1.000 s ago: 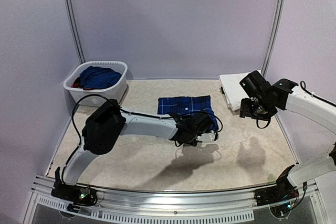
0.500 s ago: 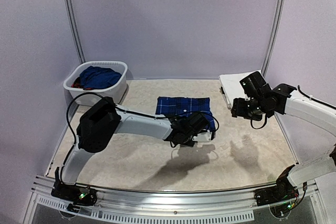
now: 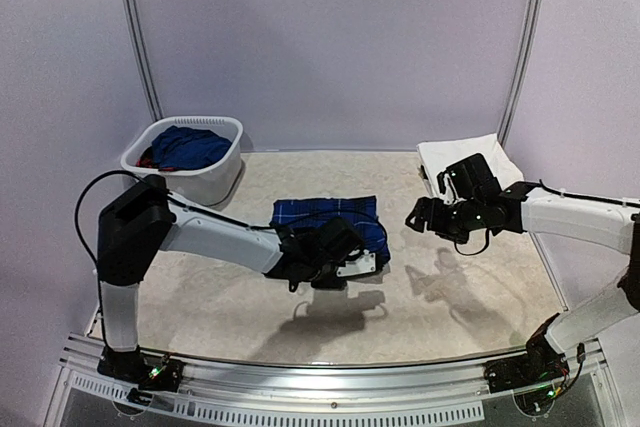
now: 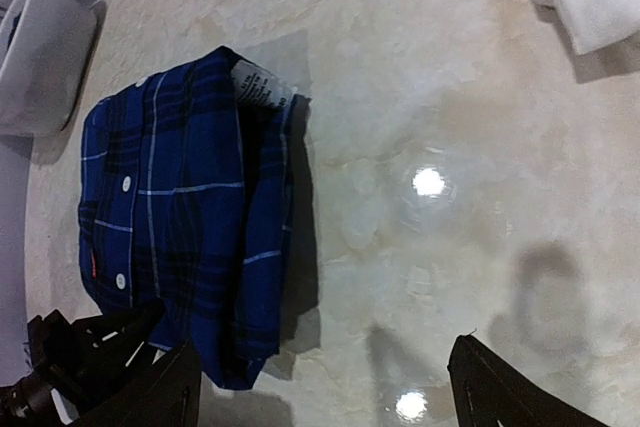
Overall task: Fold and stack the mixed laundry pile
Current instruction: Pick up the square-folded shirt from the center of the board, then pass from the left arm to the right
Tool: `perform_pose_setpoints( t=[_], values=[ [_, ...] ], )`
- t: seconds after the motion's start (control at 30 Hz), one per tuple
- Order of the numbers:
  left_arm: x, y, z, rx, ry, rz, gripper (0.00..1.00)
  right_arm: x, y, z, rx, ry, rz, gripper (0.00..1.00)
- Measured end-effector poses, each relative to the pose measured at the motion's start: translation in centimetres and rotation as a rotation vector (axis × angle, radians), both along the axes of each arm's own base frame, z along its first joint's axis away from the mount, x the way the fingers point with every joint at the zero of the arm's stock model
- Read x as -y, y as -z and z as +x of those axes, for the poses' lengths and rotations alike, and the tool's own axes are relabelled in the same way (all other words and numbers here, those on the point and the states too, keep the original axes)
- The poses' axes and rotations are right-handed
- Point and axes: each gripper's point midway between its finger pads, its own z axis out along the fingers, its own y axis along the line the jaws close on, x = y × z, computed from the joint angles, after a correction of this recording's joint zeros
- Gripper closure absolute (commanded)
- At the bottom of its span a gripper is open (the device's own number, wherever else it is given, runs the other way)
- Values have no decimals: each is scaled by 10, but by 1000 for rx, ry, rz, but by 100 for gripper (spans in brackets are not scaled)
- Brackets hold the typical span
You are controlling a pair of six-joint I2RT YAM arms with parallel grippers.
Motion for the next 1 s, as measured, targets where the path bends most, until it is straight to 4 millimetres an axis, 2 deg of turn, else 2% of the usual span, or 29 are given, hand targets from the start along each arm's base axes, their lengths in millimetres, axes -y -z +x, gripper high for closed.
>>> perform_pose_setpoints(
  t=[0.13,0.37,0.57,0.77,0.93,1.0],
  values=[
    [-5,-6,-8,-15,-1,-67,100,-24,7,6,-17,-47,94,5],
    [-7,-7,-13,-25,-2,-109,100,-61,29,15,-83,-124,221,3],
    [-7,-4,-16,-37,-2,-131,100,-82,50,19,-137,-162,302,3],
    [-5,-14,-17,-34,-1,-173,100,-96,67,18,-190,-191,367,10],
    [-2,-20,-18,-37,2,-200,100,-104,77,16,-221,-208,405,20],
    [-2,-23,-18,-37,3,-207,100,-106,77,16,-224,-213,419,28]
  ],
)
